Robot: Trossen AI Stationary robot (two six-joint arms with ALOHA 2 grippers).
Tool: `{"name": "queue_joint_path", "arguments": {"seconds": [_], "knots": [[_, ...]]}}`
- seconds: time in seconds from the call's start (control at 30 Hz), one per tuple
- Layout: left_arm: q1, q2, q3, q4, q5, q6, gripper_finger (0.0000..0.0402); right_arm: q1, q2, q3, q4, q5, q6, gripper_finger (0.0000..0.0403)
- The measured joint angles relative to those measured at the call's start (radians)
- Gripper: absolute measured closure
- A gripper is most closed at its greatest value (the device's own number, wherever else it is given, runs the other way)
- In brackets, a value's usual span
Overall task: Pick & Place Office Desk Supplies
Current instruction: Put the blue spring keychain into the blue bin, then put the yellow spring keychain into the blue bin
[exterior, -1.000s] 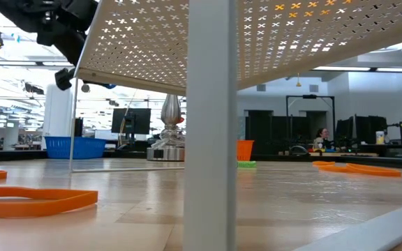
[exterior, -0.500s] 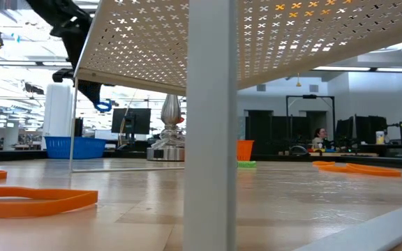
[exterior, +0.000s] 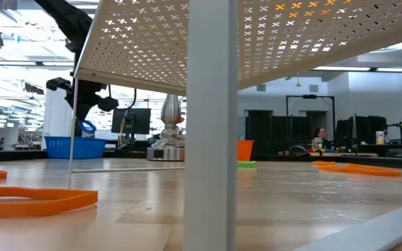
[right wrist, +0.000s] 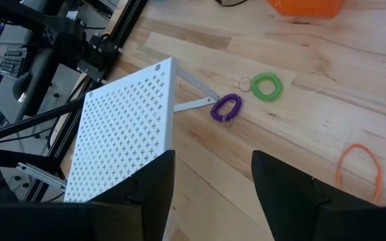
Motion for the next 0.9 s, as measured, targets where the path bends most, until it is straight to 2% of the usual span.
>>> {"name": "queue_joint_path", "arguments": {"seconds": [0.13,0.43,0.9], "knots": [[0.0,0.018,0.0,0.003,-0.016,-0.073,0.0401,0.001,0.0,0.0,-0.001,0.0,0.0,0.0209],[0.0,0.023,0.0,0.021,-0.033,-0.104,0.0387,0.001,0.0,0.0,-0.019,0.0,-0.007,0.0209],[0.005,-0.007,0.0,0.067,-0.026,-0.163,0.022,-0.001,0.0,0.0,-0.022,0.0,-0.017,0.0209]]}}
